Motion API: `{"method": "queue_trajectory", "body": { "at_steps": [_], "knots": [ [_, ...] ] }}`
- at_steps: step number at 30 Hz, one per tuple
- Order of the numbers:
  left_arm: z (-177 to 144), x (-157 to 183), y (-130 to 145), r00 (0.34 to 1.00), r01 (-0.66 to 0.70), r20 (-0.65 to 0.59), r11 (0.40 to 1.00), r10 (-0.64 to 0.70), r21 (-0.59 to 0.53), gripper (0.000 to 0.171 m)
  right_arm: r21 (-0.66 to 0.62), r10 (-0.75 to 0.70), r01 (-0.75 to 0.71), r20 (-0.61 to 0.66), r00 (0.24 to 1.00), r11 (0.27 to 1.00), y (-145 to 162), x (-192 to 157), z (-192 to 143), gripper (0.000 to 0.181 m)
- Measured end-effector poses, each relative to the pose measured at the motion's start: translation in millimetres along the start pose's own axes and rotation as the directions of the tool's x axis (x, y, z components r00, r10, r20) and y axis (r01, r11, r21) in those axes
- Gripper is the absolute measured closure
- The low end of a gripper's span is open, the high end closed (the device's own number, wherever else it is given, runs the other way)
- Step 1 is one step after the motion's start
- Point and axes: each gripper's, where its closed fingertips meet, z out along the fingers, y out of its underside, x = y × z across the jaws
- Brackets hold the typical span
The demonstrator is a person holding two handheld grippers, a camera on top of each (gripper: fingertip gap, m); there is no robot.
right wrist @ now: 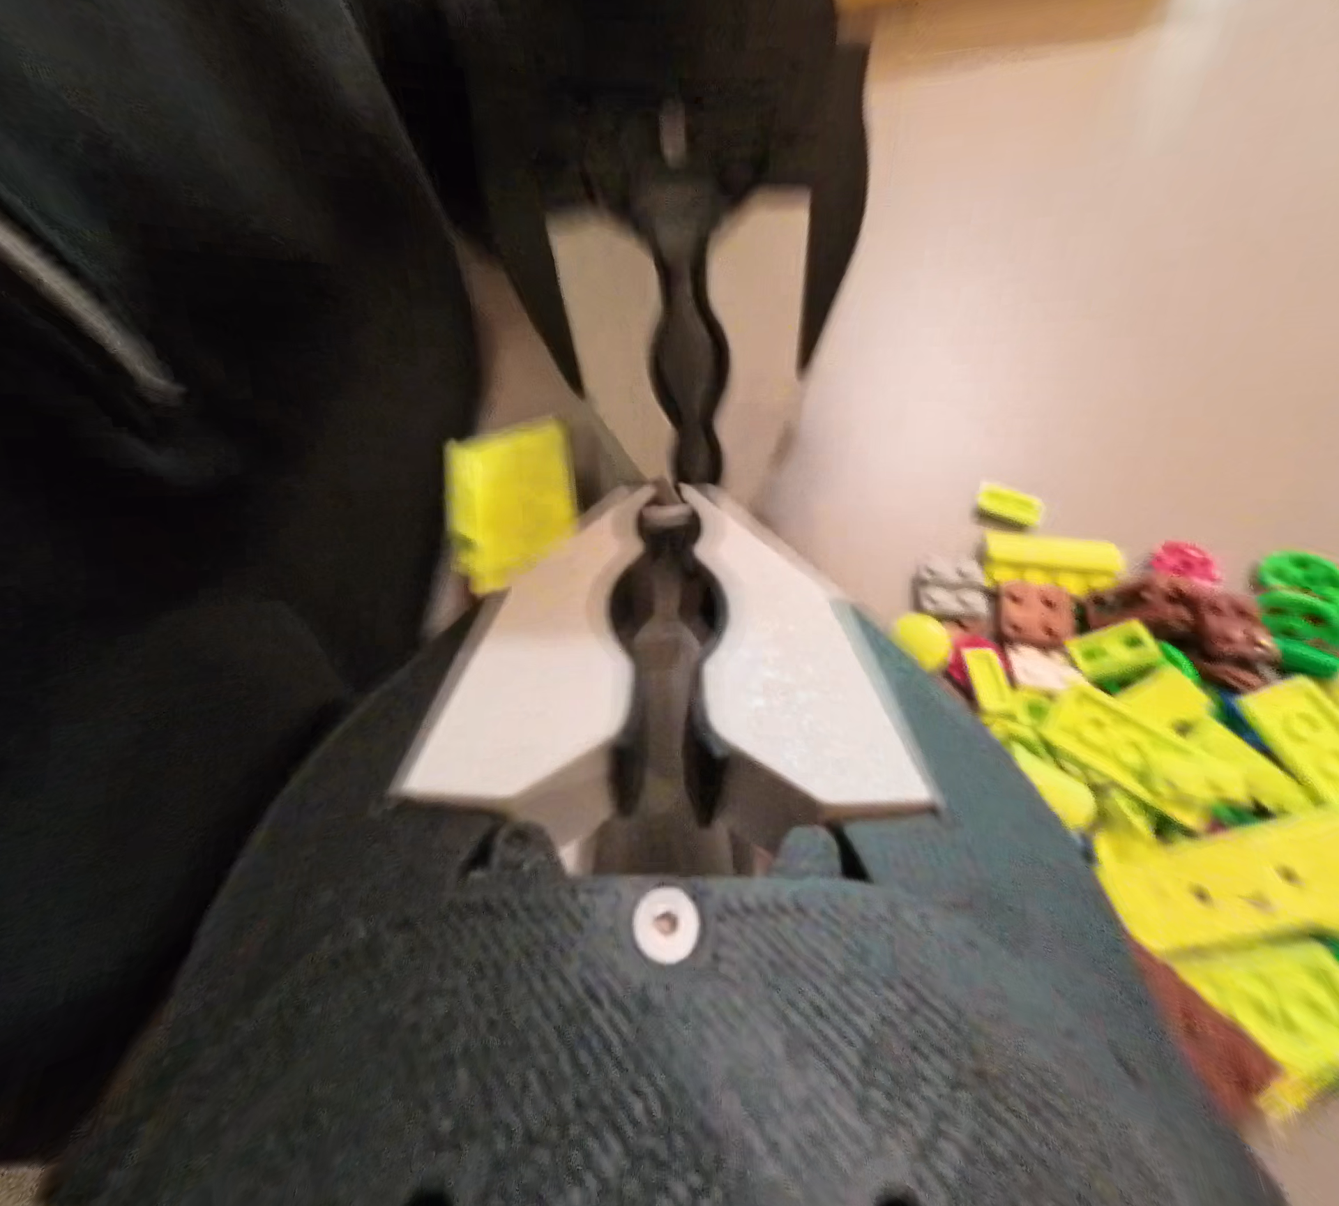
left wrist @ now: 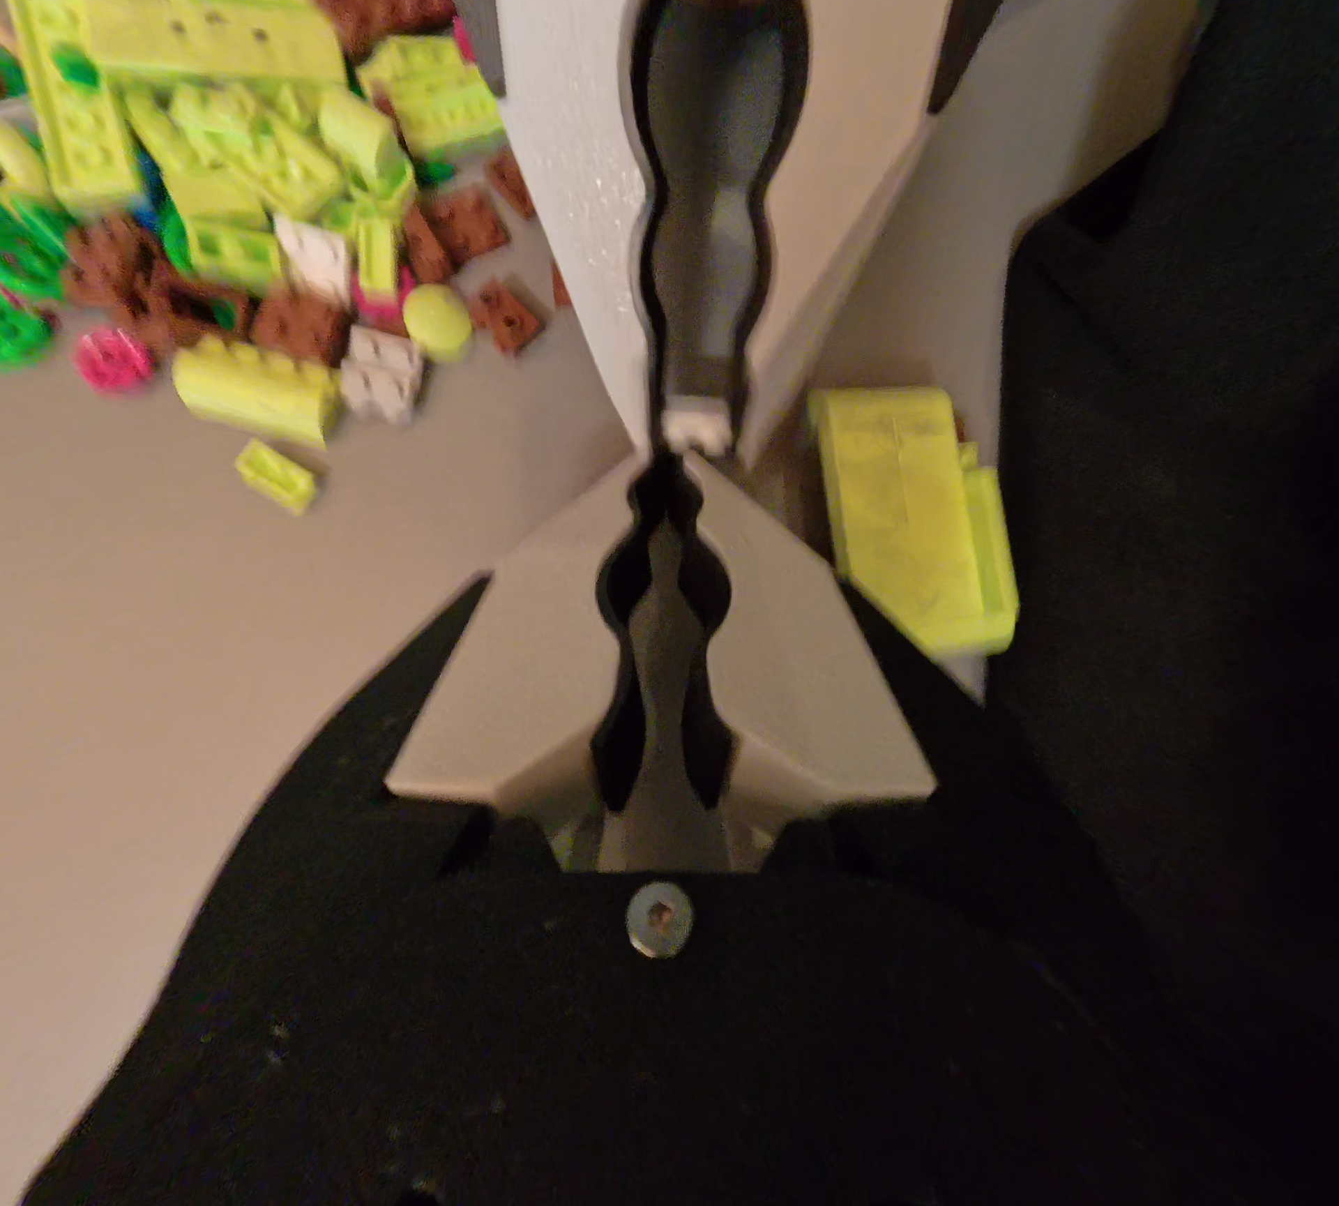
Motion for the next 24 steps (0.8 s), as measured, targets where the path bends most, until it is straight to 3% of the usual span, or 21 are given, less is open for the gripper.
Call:
{"method": "queue_trajectory", "body": {
  "at_steps": [1,3,4,10,13,19,24],
  "knots": [
    [2,1,-3,1.0,-0.012,0.012,0.999,0.011,0.031,0.171,0.101,0.028,-0.031,0.031,0.999,0.994,-18,-3,-6,0.181],
    [-1,2,1,1.0,-0.012,0.021,1.0,0.012,0.001,0.171,-0.054,-0.076,0.07,-0.118,0.99,0.996,4,16,-2,0.181],
    [-2,2,2,1.0,-0.016,0.025,1.0,0.016,-0.008,0.171,-0.069,-0.106,0.096,-0.146,0.984,0.993,8,18,-2,0.181],
    [-4,4,2,0.998,0.05,-0.026,0.999,-0.05,0.009,0.171,0.083,0.001,0.008,-0.111,0.994,0.997,-6,21,-15,0.181],
    [-8,-2,-1,0.998,0.068,-0.014,0.997,-0.068,0.047,0.171,0.117,-0.008,0.038,-0.242,0.97,0.992,-15,38,-36,0.181],
    [-20,-11,-20,0.996,0.089,-0.008,0.98,-0.089,0.179,0.171,0.219,0.031,0.109,-0.549,0.835,0.97,-51,45,-122,0.181],
    [-26,-21,-33,0.994,0.102,0.018,0.952,-0.112,0.29,0.171,0.217,0.081,0.139,-0.767,0.636,0.966,-50,22,-196,0.177]
  ]
}}
